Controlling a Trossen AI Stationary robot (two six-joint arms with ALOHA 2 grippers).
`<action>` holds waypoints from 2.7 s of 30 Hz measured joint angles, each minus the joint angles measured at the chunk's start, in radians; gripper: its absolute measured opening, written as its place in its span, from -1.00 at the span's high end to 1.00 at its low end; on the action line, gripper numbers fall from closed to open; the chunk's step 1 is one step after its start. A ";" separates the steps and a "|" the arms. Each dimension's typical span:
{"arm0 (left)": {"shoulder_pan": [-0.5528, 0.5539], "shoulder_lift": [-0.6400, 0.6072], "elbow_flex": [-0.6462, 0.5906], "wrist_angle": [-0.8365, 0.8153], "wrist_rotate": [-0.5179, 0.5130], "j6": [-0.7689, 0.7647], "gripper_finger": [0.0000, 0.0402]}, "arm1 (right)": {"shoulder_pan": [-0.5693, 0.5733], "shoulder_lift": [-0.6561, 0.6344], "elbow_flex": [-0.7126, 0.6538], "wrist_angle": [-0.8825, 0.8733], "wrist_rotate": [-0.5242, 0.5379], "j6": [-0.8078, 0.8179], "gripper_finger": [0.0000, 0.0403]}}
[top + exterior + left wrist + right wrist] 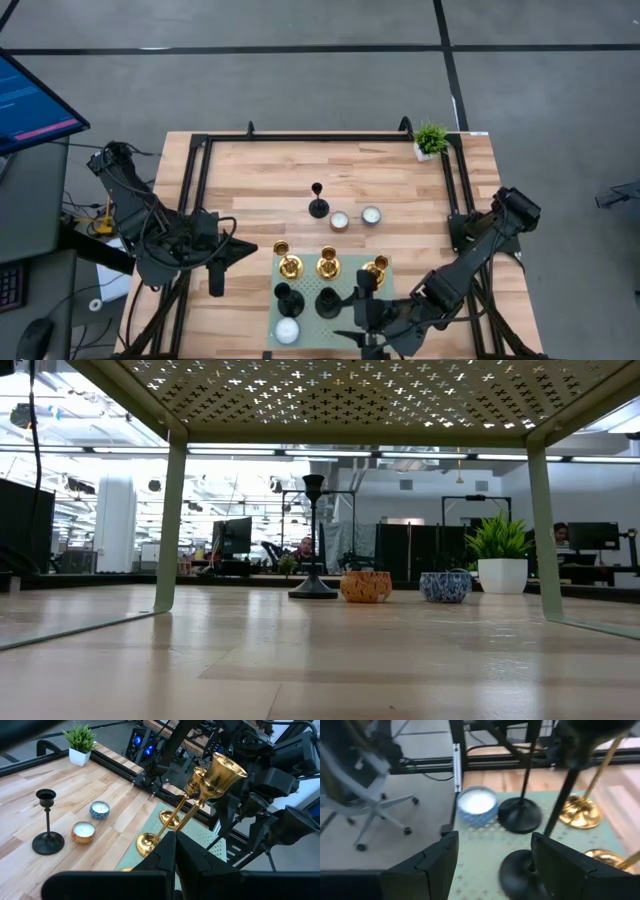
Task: Pick & Place candle stick holders
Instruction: Adjust the gold candle holder on the shelf, then put the orange scented candle on the shelf aligned with the other blue scented candle
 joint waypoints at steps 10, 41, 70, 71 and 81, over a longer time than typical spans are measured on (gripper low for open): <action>0.000 0.000 0.000 0.007 0.000 0.000 0.95 | 0.007 -0.035 0.000 0.002 -0.303 0.135 -0.19; 0.000 0.000 0.000 0.011 0.000 0.036 0.95 | 0.189 -0.161 -0.105 -0.757 0.289 0.756 0.96; 0.000 0.000 0.000 0.015 0.000 0.060 0.95 | -0.053 -0.162 -0.306 -0.336 0.059 0.368 1.00; 0.000 0.000 0.000 0.015 0.000 0.061 0.95 | -0.058 -0.164 -0.306 -0.338 0.059 0.367 1.00; 0.000 0.000 0.000 0.015 0.000 0.081 0.95 | 0.001 -0.301 -0.306 -0.349 -0.020 0.348 1.00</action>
